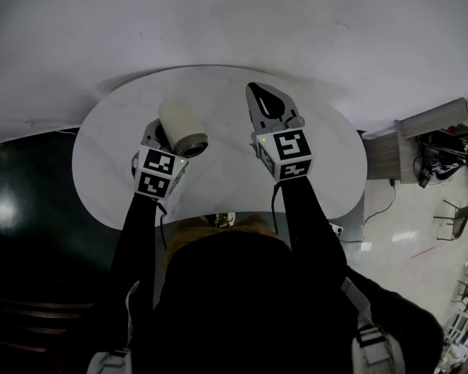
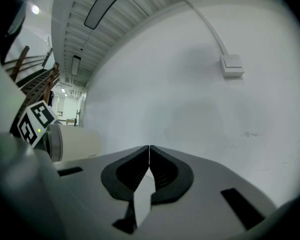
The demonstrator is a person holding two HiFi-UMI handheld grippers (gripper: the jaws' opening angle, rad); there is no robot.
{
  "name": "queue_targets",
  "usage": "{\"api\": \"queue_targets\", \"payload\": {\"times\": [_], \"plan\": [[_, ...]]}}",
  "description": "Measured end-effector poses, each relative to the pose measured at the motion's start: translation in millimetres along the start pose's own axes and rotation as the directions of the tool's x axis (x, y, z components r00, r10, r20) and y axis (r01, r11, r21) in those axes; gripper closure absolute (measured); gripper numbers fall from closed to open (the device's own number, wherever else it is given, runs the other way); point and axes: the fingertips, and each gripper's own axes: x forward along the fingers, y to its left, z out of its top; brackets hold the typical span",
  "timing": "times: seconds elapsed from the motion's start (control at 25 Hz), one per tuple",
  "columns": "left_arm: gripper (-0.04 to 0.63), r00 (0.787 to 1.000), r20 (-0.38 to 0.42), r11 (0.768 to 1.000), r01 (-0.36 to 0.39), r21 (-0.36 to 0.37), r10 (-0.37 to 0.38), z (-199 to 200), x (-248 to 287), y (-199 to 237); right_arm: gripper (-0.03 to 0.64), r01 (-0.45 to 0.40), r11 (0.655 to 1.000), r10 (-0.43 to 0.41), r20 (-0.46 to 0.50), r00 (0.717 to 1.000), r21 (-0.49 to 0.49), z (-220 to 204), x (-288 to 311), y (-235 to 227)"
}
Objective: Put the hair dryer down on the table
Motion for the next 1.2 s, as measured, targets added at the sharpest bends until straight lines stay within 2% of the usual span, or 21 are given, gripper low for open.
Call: {"api": "queue_targets", "payload": {"times": [0.08, 0.28, 0.6, 0.88, 1.2], "plan": [[0.376, 0.999, -0.045, 1.000, 0.021, 0.008, -0.020, -16, 9, -5, 0.589, 0.005, 1.000, -0.005, -0.005, 1.000, -0.006, -2, 0, -2], [0.374, 0.988, -0.132, 0.996, 0.077, -0.053, -0.083, -56, 27, -16, 0.589, 0.014, 1.000, -0.014, -0.012, 1.000, -0.011, -2, -1, -5], [0.374, 0.950, -0.283, 0.991, 0.116, -0.061, -0.129, -117, 49, -33, 0.589, 0.027, 1.000, -0.027, -0.020, 0.999, -0.015, -6, -6, -10], [0.373, 0.931, -0.327, 0.986, 0.137, -0.095, -0.161, -142, 58, -49, 0.590, 0.035, 0.999, -0.035, -0.024, 0.999, -0.014, -6, -10, -16], [0.368, 0.908, -0.385, 0.985, 0.169, -0.031, -0.168, -149, 69, -63, 0.590, 0.022, 1.000, -0.023, -0.040, 0.999, -0.016, -11, -12, -17]]}}
